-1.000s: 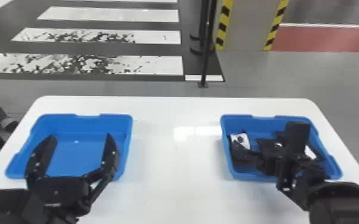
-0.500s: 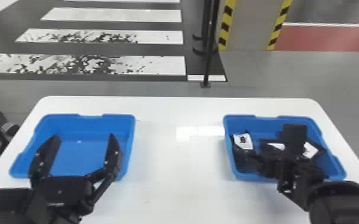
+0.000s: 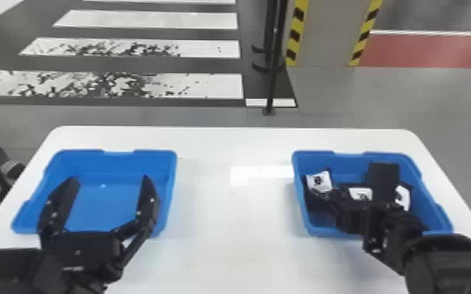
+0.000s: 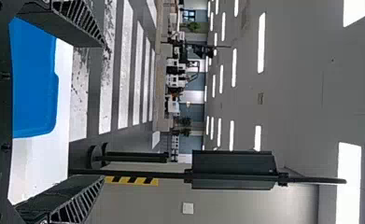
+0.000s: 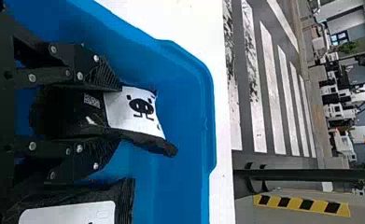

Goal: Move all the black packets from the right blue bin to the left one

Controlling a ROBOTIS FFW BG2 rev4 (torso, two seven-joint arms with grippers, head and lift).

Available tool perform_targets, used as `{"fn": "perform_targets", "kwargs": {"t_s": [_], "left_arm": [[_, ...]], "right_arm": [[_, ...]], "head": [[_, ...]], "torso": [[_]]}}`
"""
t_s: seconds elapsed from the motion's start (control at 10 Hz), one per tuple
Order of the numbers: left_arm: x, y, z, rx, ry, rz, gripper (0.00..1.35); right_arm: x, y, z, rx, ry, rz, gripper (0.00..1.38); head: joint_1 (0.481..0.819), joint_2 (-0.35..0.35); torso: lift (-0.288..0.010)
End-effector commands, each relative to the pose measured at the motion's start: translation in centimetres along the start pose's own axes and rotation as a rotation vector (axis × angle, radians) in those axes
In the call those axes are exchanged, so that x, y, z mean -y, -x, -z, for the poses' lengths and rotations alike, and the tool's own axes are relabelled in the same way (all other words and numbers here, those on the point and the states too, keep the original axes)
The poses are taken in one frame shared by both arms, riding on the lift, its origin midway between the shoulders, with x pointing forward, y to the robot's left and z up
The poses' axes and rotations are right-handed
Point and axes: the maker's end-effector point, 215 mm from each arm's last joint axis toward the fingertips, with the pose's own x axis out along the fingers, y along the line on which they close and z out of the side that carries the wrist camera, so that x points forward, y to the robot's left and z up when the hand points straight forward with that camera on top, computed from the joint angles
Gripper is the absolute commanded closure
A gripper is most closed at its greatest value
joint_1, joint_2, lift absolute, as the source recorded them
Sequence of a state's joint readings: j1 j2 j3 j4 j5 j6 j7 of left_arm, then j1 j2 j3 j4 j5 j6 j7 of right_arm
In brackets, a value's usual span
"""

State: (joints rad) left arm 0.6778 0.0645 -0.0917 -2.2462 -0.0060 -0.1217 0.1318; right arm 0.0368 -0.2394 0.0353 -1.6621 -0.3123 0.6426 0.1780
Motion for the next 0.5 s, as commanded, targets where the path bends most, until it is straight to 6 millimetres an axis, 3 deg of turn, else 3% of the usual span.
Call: {"fn": "perform_targets", "kwargs": {"t_s": [0.0, 0.2, 0.4], "left_arm": [[0.0, 0.0, -0.1, 0.004, 0.003, 0.0, 0.02], [-0.1, 0.0, -0.6, 0.024, 0.003, -0.003, 0.02], [-0.4, 0.1, -0.9, 0.039, 0.004, -0.01, 0.07]], "right_arm": [[0.0, 0.2, -0.4, 0.01, 0.014, 0.005, 1.15], [-0.1, 1.9, -1.8, 0.076, 0.003, 0.003, 1.15], [-1.1, 5.7, -5.9, 0.201, -0.008, -0.016, 1.15]], "head": [[0.695, -0.022], [0.695, -0.022], [0.695, -0.026]], "torso": [[-0.14], [-0.14], [-0.14]]}}
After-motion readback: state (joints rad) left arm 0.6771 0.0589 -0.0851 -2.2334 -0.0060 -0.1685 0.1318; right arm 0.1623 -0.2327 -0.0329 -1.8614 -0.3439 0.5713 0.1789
